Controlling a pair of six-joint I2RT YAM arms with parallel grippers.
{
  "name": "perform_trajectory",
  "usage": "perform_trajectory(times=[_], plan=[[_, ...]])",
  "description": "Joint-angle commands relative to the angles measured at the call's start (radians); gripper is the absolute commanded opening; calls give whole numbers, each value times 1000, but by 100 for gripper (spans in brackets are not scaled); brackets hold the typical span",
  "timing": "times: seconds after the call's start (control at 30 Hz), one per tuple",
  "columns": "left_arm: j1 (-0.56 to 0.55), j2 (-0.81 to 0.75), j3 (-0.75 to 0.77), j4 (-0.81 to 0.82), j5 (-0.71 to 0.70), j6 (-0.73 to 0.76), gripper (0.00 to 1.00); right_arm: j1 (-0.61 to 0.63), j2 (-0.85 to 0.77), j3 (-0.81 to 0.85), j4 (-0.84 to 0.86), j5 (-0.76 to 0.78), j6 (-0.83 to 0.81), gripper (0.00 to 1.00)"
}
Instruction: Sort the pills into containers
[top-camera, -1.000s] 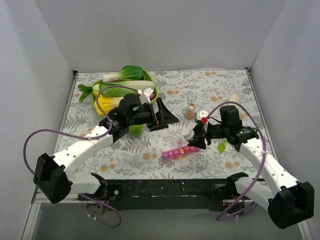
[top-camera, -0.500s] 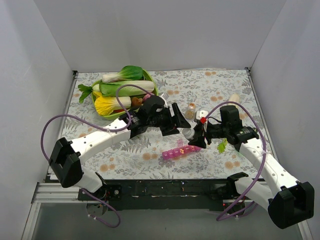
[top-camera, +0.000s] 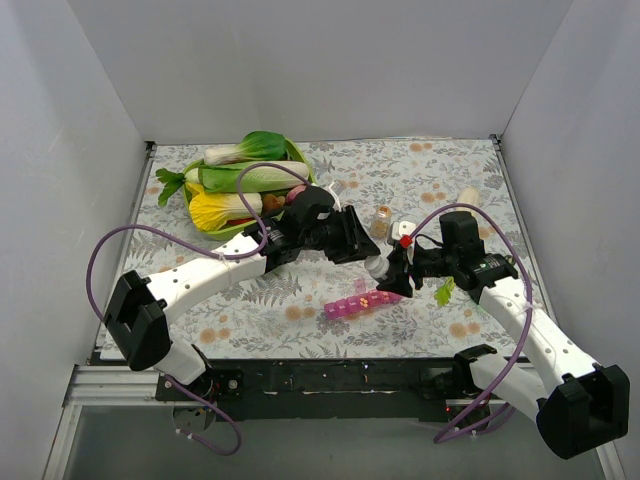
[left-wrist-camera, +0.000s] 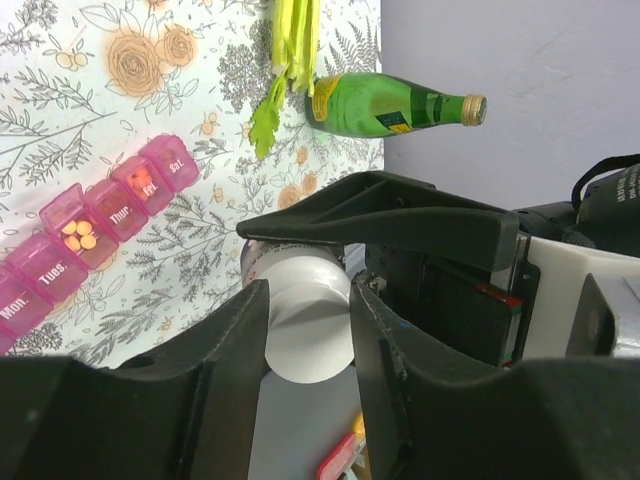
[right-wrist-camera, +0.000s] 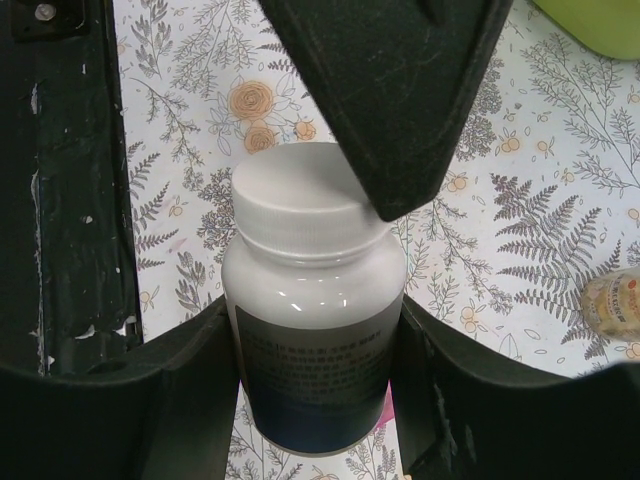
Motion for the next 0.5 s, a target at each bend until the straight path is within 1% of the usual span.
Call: perform_trajectory(times=[0.0, 0.03, 0.07, 0.1, 0.13, 0.2, 0.33, 0.37, 0.47], plan=[[-12, -31, 5, -27, 51, 64, 43, -1, -15, 20, 51, -7, 5, 1], [-12, -32, 1, -27, 56, 70, 48, -1, -14, 22, 51, -5, 4, 1], [-12, -34, -2, -26, 61, 70, 58, 0, -14, 23, 51, -7, 4, 1], [-12, -34, -2, -26, 71, 70, 61, -1, -12, 25, 51, -7, 5, 1], [-12, -34, -2, -23, 74, 72, 63, -1, -12, 26, 49, -7, 7, 1], [-12, -32, -4, -23, 82, 73, 64, 0, -11, 26, 49, -7, 7, 1], [-12, -24, 4, -24, 99, 81, 63, 2, -11, 29, 48, -4, 7, 1], [-12, -24, 4, -24, 100, 84, 63, 0, -11, 29, 48, -2, 7, 1], [-12, -24, 5, -26, 116, 92, 56, 0, -9, 26, 51, -3, 8, 1]])
